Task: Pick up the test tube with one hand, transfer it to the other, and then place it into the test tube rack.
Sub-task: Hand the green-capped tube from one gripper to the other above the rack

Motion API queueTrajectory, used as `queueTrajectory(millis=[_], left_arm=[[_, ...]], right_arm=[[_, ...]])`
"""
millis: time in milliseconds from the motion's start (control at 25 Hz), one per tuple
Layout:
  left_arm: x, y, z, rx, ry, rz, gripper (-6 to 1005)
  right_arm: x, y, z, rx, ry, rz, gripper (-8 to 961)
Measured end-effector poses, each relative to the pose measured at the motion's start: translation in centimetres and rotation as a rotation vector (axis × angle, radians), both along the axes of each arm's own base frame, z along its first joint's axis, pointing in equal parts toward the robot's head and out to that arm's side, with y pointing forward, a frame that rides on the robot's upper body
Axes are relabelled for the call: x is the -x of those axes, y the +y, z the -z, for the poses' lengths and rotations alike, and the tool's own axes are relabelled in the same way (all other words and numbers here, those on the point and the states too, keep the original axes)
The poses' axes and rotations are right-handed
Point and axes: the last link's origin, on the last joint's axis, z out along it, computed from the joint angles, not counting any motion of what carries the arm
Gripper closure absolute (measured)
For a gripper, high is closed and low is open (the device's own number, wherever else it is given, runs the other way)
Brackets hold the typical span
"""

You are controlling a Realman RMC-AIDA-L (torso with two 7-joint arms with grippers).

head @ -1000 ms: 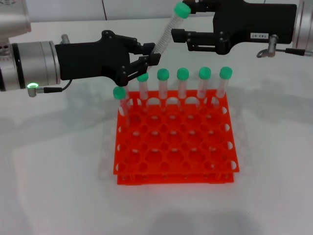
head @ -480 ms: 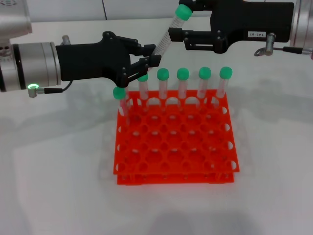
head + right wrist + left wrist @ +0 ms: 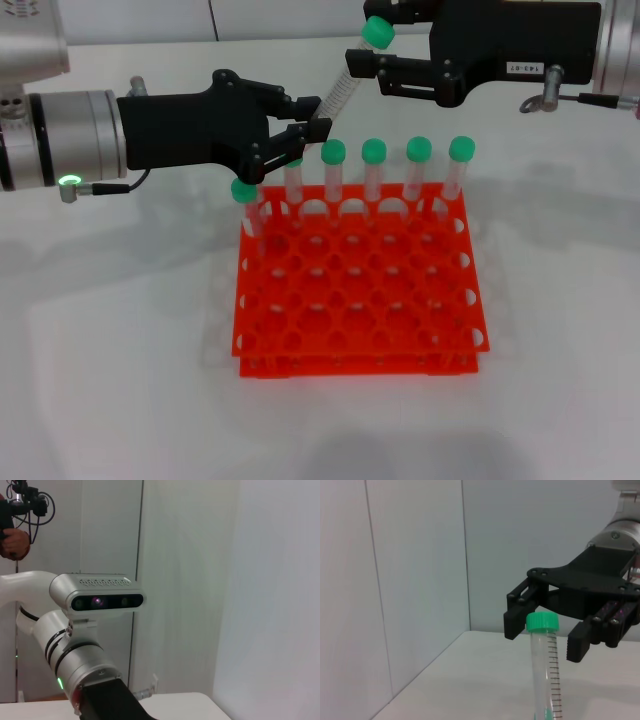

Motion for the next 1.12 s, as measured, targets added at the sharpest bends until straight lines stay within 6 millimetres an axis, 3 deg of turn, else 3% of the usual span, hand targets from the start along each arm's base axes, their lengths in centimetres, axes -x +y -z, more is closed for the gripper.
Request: queueTrajectory(millis=[1120], left_arm=[[0.0,0.0,-0.01,0.002,0.004,0.002,803]], right_arm=[[0.73,0.05,0.24,0.004,0.003,-0.022,659]])
